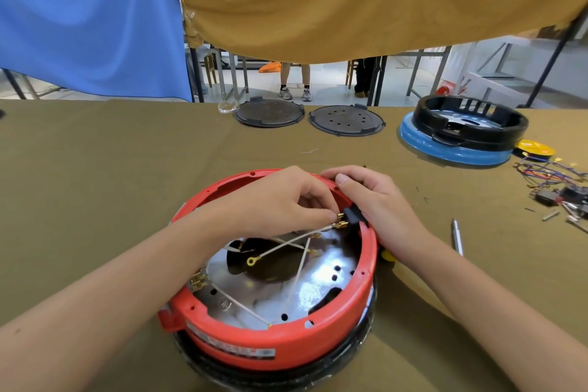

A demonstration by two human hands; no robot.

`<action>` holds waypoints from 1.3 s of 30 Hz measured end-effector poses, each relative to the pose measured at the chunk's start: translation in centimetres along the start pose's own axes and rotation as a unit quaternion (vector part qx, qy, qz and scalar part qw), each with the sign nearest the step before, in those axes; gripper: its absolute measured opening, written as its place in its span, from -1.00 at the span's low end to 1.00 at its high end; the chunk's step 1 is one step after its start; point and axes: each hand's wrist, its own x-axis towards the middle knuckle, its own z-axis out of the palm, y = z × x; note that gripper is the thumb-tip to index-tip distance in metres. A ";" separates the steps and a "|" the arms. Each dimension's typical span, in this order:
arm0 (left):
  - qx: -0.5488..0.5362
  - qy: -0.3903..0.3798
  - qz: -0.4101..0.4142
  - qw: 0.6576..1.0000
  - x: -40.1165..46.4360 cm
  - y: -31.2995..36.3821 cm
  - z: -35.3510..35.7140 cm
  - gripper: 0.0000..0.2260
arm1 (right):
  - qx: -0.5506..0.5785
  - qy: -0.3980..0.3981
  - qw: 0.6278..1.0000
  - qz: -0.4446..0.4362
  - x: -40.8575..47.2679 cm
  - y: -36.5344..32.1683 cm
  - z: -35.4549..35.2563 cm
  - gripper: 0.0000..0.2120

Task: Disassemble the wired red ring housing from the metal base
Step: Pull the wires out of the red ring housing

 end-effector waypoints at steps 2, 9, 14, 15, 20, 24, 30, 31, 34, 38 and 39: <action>-0.001 -0.007 -0.002 1.000 0.1 -0.1 -0.2 -0.92 | -0.002 0.001 1.000 0.002 0.0 0.0 0.0 -0.77; 0.005 0.004 0.000 1.000 0.0 -0.2 -0.2 -0.94 | -0.003 -0.004 1.000 0.010 -0.1 -0.1 -0.1 -0.77; -0.010 0.015 0.005 1.000 -0.2 -0.1 -0.8 -0.94 | -0.007 -0.005 1.000 0.004 -0.2 -0.2 -0.2 -0.77; -0.013 0.024 0.004 1.000 -0.3 -0.2 -1.0 -0.94 | -0.007 -0.006 1.000 0.003 -0.2 -0.2 -0.2 -0.77; -0.038 0.036 -0.004 0.999 -0.3 -0.3 -1.3 -0.93 | -0.009 -0.007 1.000 0.005 -0.2 -0.3 -0.2 -0.77; 0.000 -0.007 -0.007 1.000 -0.1 -0.1 -0.6 -0.95 | -0.008 -0.004 1.000 0.009 -0.3 -0.3 -0.1 -0.77; -0.003 0.019 0.003 1.000 0.0 0.2 0.0 -0.95 | -0.001 0.005 1.000 0.007 -0.3 -0.3 0.0 -0.77; -0.001 0.024 0.006 1.000 0.0 0.3 0.2 -0.95 | 0.002 0.006 1.000 0.008 -0.3 -0.2 0.0 -0.77; 0.000 0.028 0.009 1.000 0.0 0.3 0.3 -0.94 | 0.004 0.008 1.000 0.007 -0.2 -0.1 0.1 -0.77; -0.005 0.027 0.011 1.000 -0.1 0.4 0.2 -0.93 | 0.012 0.009 1.000 0.008 -0.1 0.0 0.1 -0.77; -0.002 0.031 0.012 0.999 0.0 0.4 0.3 -0.93 | 0.014 0.010 1.000 0.008 -0.1 0.0 0.1 -0.77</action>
